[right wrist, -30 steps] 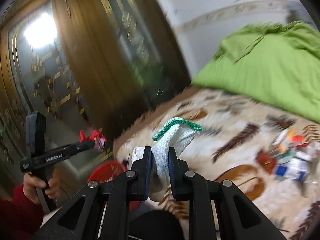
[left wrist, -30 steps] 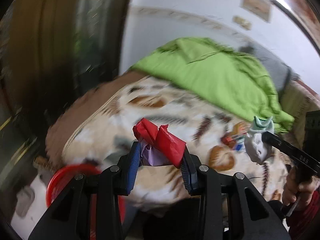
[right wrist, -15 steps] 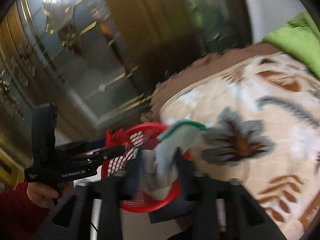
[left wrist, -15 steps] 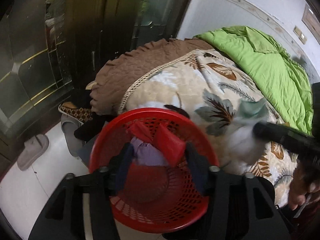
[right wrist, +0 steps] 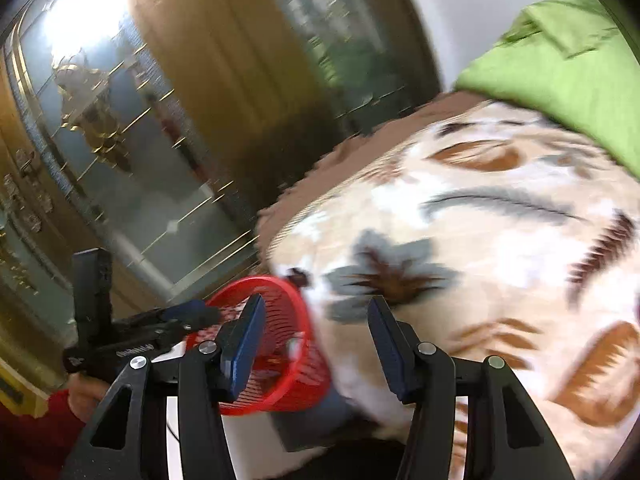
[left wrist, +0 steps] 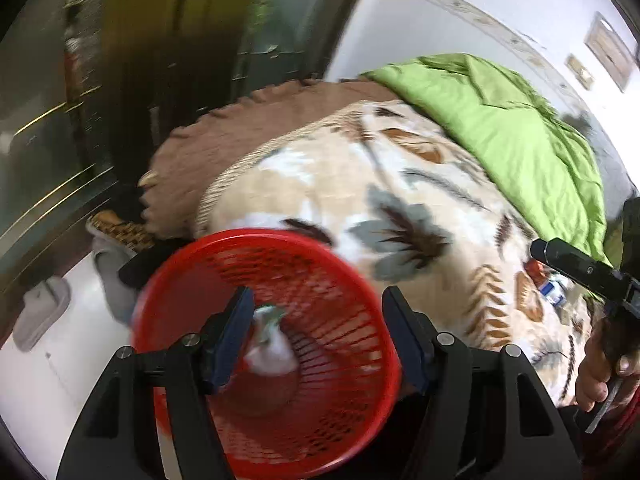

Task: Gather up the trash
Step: 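Carry both items to the red wastebasket and open both grippers over it, then grasp the white red-labelled plastic bag with the right gripper while the left grasps the brown wrapper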

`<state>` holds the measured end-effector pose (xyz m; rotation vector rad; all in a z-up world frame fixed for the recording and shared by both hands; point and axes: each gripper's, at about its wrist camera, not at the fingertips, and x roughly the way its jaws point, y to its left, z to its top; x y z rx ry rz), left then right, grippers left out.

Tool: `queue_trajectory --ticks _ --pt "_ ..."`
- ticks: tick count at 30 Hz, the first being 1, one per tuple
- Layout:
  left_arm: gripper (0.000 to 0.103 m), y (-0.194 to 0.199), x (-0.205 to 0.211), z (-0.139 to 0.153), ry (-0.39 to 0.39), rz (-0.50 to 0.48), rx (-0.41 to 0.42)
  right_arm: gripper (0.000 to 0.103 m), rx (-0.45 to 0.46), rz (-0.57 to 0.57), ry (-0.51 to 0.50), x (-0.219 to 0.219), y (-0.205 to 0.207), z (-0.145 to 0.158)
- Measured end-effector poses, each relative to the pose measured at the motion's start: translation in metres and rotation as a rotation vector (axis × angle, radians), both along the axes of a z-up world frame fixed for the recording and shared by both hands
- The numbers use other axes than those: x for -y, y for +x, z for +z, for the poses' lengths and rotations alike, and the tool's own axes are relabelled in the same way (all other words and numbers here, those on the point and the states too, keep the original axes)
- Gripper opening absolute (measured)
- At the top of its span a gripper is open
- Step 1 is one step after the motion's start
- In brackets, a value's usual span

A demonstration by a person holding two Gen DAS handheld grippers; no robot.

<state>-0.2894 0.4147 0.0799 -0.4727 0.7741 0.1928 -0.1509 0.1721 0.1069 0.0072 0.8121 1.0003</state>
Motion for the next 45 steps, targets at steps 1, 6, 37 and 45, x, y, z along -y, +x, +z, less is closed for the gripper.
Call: queue_trajectory --ticks 1,6,37,45 --pt "0.066 0.007 0.011 0.003 0.007 -0.029 0.005 0.057 0.005 -0.038 0.006 0.019 0.002 0.001" --pt "0.066 0.052 0.078 0.016 0.032 -0.215 0.025 0.057 0.056 -0.240 0.016 0.109 0.010 0.006" --pt "0.079 0.324 0.413 -0.055 0.170 -0.733 -0.081 0.044 -0.075 -1.103 -0.140 0.401 0.125 -0.086" --pt "0.051 0.328 0.399 -0.062 0.095 -0.714 -0.022 0.026 0.011 -1.093 -0.147 0.392 0.120 -0.072"
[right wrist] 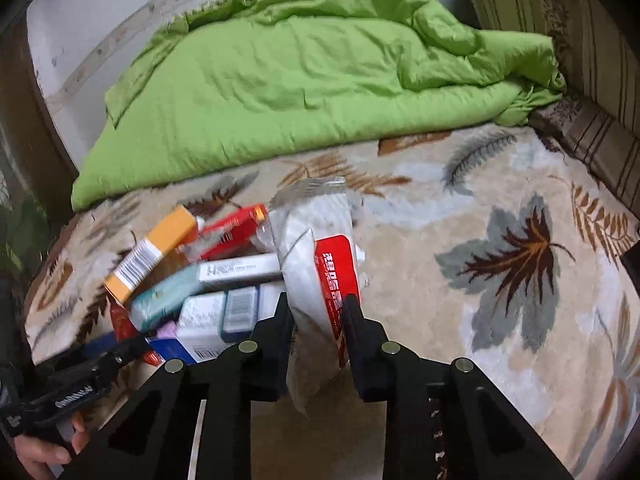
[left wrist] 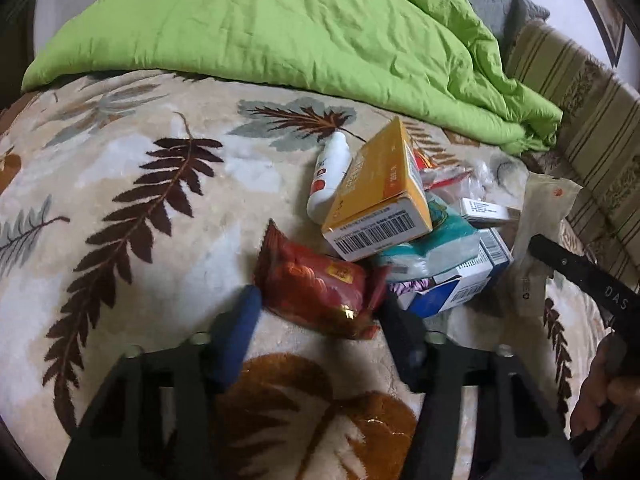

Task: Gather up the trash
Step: 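Grasp the white red-labelled plastic bag with the right gripper while the left grasps the brown wrapper, then lift both held items up off the bed and hold them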

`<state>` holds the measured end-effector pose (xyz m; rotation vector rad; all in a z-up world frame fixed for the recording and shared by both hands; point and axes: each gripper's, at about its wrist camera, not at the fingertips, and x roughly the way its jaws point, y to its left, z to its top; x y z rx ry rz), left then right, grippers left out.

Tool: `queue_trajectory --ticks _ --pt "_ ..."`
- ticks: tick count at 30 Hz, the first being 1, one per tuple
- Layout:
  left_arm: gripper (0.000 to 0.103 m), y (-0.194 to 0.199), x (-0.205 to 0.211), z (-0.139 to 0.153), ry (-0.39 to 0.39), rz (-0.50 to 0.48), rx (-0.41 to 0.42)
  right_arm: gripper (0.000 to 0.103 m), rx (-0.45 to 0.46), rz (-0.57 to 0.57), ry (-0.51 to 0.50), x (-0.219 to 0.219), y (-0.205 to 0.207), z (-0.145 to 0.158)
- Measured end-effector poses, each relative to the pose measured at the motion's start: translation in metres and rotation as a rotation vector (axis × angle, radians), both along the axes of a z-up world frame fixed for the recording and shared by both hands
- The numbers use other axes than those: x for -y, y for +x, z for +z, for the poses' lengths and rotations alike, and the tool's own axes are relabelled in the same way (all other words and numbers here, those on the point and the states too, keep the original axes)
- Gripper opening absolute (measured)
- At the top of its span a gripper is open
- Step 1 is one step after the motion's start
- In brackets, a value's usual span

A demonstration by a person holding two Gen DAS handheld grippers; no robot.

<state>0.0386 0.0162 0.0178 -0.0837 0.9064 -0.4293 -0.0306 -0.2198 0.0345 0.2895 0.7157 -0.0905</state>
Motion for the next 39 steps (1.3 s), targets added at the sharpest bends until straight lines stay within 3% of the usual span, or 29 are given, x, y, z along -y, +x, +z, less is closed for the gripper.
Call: queue_trajectory --ticks 6,10,20,23,30,39 --pt "0.050 -0.022 -0.012 0.013 0.019 0.044 0.070 0.025 0.139 -0.013 -0.023 -0.005 -0.021 0.028" --pt "0.050 -0.047 -0.026 0.023 0.036 0.083 0.108 0.025 0.191 0.045 -0.006 -0.019 -0.032 0.038" --pt "0.050 -0.114 -0.061 0.042 0.069 0.191 0.198 0.025 0.193 0.286 -0.014 -0.100 -0.064 0.038" --pt "0.050 -0.119 -0.068 0.044 0.050 0.210 0.185 0.025 0.182 0.333 -0.001 -0.116 -0.080 0.033" --pt "0.050 -0.128 -0.074 0.054 0.031 0.237 0.203 0.025 0.178 0.335 0.011 -0.118 -0.097 0.030" --pt "0.050 -0.129 -0.069 0.052 0.047 0.233 0.195 0.025 0.142 0.341 0.040 -0.115 -0.087 0.020"
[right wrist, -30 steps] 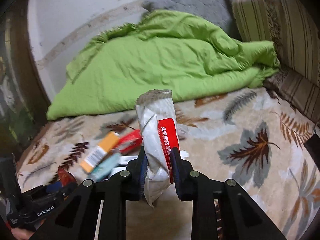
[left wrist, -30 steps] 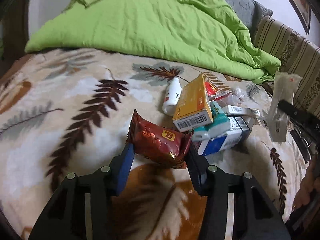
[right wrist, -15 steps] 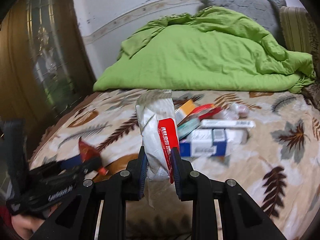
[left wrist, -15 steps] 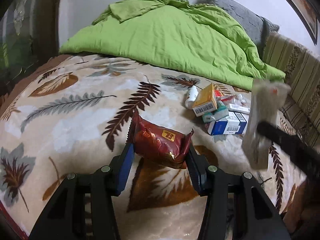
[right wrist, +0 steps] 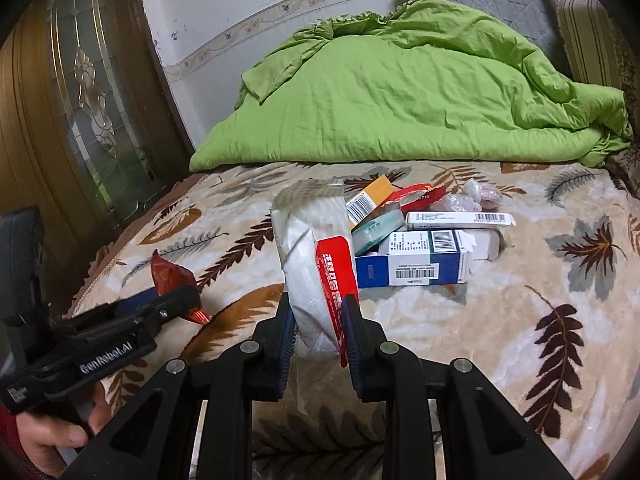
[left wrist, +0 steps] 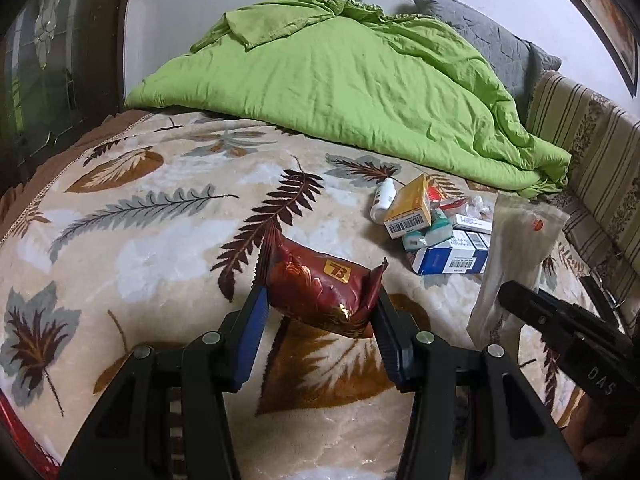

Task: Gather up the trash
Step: 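Lift both held items up off the bed and hold them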

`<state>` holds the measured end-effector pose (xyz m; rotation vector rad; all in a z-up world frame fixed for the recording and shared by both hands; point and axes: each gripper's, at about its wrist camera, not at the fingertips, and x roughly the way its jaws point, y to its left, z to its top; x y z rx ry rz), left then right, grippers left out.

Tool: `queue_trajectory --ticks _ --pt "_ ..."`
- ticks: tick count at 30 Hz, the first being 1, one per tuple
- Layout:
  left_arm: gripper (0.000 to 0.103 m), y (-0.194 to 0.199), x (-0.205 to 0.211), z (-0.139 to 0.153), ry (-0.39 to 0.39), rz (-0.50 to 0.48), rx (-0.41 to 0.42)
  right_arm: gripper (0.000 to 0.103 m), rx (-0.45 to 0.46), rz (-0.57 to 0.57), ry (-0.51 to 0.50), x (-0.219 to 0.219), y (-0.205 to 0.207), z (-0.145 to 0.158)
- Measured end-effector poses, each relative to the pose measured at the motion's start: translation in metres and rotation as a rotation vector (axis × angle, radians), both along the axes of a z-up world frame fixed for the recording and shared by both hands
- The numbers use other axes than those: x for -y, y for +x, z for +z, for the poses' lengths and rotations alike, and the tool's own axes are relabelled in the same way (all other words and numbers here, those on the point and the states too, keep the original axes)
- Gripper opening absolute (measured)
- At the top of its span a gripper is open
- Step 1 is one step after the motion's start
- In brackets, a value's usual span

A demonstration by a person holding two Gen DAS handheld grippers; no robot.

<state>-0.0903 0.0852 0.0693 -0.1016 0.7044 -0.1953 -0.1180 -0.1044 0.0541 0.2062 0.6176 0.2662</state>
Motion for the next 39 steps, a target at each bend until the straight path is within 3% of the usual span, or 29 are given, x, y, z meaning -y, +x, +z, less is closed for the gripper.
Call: queue_trajectory --ticks 4,21,39 --pt "0.050 0.002 0.005 -0.008 0.037 0.001 0.001 0.026 -0.012 0.001 0.004 0.000 0.004 -0.003" --pt "0.050 0.020 0.005 -0.022 0.031 -0.011 -0.033 0.026 -0.053 0.015 0.001 -0.004 0.020 -0.012" --pt "0.050 0.014 0.011 -0.018 0.105 0.024 0.029 0.026 -0.049 0.017 -0.014 -0.006 0.019 -0.012"
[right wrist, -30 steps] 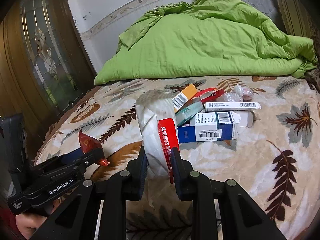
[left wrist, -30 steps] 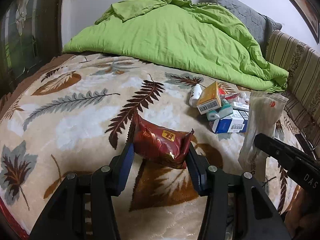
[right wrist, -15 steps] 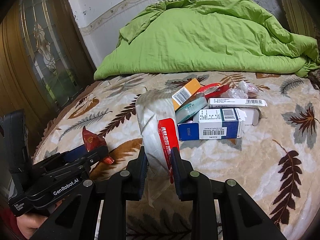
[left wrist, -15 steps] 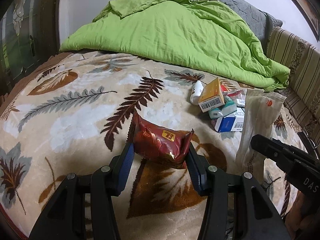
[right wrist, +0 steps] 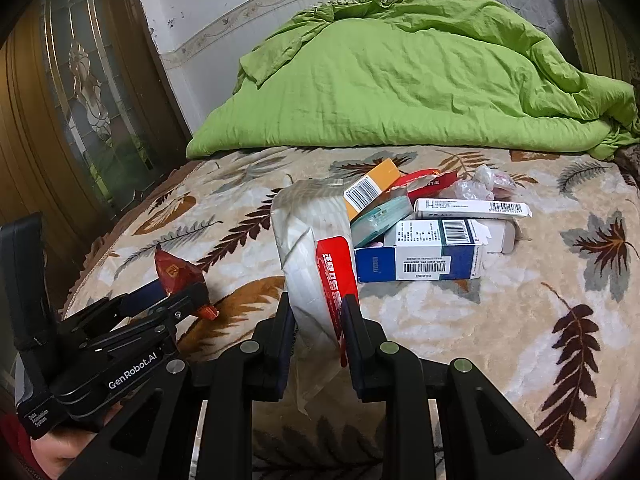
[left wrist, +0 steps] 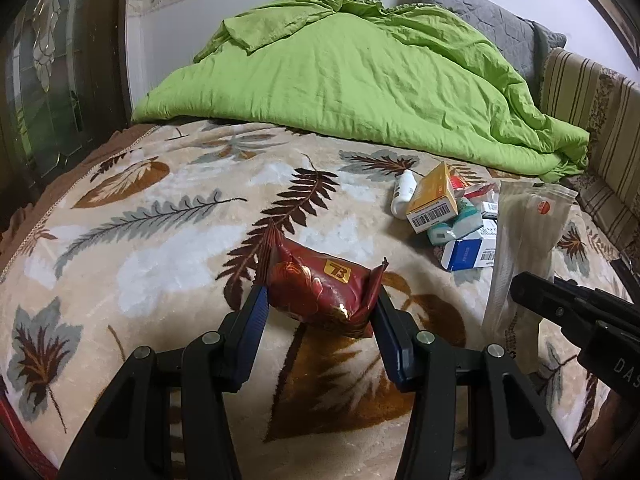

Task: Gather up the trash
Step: 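Lift both held items up off the bed and hold them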

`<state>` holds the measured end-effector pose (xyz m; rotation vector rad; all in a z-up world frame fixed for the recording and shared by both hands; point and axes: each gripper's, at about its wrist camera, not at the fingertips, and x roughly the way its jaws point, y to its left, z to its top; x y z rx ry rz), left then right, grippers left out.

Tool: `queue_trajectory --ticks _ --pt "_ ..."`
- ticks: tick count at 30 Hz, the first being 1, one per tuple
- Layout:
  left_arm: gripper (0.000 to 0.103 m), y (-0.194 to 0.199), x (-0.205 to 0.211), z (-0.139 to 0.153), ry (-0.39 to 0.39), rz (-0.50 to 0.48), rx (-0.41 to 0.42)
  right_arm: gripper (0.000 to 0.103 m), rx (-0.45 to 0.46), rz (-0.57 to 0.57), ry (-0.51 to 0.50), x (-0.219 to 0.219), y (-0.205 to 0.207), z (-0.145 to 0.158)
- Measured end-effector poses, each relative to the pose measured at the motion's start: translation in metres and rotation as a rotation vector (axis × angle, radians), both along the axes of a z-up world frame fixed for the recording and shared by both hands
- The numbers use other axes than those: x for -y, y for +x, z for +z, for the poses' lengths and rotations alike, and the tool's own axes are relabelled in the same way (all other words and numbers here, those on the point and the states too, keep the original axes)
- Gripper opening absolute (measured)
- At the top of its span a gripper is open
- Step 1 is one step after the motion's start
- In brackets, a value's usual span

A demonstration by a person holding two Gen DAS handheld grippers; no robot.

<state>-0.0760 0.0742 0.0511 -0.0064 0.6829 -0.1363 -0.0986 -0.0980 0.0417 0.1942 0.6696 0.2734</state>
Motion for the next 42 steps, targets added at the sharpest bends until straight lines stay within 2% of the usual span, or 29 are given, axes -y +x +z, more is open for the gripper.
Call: queue_trajectory --ticks 36,42 --pt "0.051 -0.005 0.000 0.003 -0.004 0.000 0.015 0.026 0.002 0.025 -0.027 -0.009 0.000 -0.003" --pt "0.050 -0.019 -0.012 0.026 -0.017 -0.009 0.044 0.025 0.006 0.032 -0.005 -0.010 -0.003 0.006"
